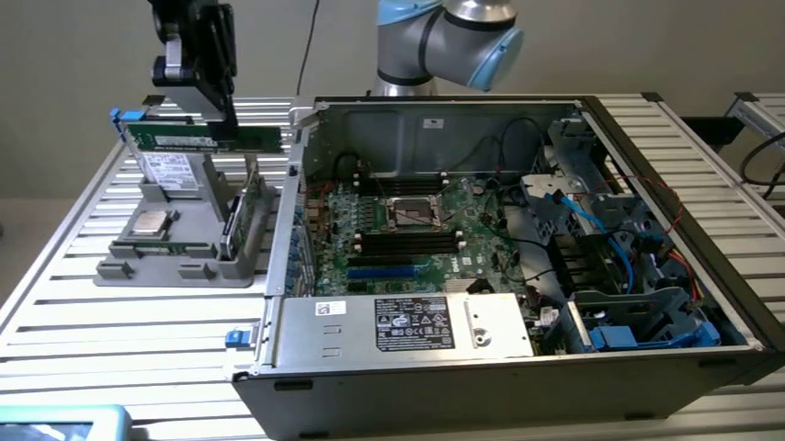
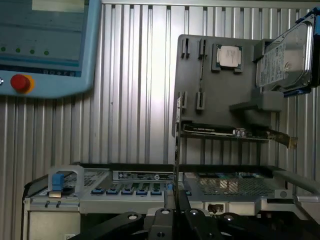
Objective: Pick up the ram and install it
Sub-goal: 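Pick up the ram and move it above insertion slot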
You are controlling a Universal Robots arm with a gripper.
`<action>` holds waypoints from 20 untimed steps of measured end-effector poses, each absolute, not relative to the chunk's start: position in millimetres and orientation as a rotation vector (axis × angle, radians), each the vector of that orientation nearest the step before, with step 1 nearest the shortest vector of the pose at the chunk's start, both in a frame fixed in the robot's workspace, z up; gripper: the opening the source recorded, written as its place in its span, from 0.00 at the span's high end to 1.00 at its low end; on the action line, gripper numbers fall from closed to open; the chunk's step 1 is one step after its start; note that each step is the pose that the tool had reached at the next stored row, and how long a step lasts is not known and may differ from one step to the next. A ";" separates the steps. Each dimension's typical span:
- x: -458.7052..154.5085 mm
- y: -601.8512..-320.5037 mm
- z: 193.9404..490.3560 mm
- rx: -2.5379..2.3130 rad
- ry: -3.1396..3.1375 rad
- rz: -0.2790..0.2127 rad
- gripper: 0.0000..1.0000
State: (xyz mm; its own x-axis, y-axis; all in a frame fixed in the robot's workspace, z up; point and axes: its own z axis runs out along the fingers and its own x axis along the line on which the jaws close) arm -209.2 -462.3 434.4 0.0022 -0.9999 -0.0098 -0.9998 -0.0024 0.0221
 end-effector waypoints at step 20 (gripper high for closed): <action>-118.2 -462.3 431.1 2.217 -2.212 -0.037 0.86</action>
State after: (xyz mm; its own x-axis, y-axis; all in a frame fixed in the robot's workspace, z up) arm -118.2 -462.3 431.1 0.0022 -0.9999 -0.0100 -0.9997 -0.0024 0.0230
